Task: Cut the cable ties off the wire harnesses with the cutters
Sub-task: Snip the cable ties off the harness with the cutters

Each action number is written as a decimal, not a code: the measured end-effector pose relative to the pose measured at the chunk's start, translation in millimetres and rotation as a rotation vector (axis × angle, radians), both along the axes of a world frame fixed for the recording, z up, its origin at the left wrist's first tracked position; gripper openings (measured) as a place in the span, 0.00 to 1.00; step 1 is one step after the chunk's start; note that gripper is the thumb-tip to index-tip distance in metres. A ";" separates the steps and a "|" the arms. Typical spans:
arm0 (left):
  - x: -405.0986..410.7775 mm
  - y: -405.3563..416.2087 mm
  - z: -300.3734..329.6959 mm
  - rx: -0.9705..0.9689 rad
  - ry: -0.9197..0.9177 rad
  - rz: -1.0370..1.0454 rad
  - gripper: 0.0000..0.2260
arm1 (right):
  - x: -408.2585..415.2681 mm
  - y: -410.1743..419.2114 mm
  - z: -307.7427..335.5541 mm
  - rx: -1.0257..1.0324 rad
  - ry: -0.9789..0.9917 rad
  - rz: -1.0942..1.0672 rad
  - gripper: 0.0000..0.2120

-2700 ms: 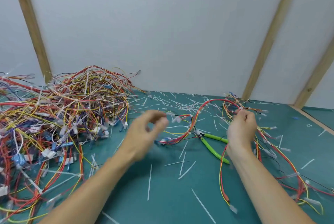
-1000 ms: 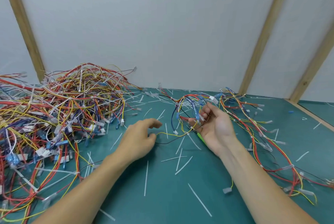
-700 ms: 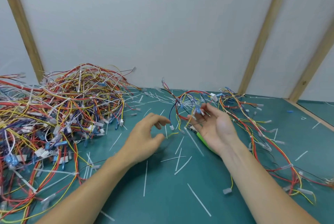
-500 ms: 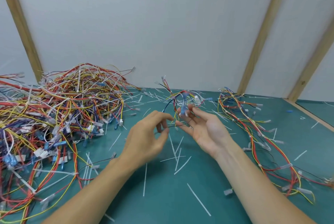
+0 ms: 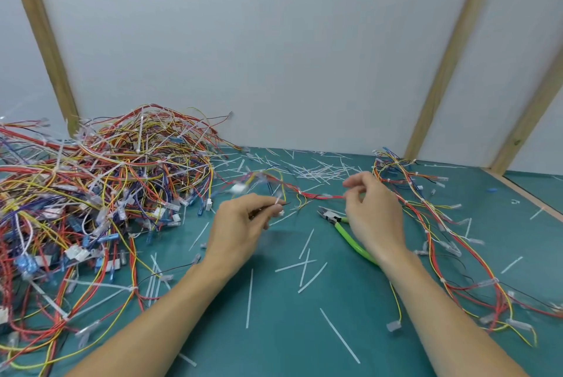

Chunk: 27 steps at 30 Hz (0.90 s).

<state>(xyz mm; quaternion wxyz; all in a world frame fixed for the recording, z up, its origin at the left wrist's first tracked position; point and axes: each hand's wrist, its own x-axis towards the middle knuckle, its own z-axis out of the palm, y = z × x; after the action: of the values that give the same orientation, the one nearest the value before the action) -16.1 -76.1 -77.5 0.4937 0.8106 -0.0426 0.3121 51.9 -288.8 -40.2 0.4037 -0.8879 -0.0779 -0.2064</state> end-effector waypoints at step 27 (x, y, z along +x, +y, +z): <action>2.7 8.8 2.5 -0.044 -0.008 0.364 0.07 | -12.1 25.3 11.9 0.939 0.489 0.516 0.09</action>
<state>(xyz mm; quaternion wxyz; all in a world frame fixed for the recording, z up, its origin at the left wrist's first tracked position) -13.3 -67.3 -75.1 0.4466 0.7927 0.1095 0.4002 39.8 -263.4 -28.3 0.7972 -0.5881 -0.0962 0.0970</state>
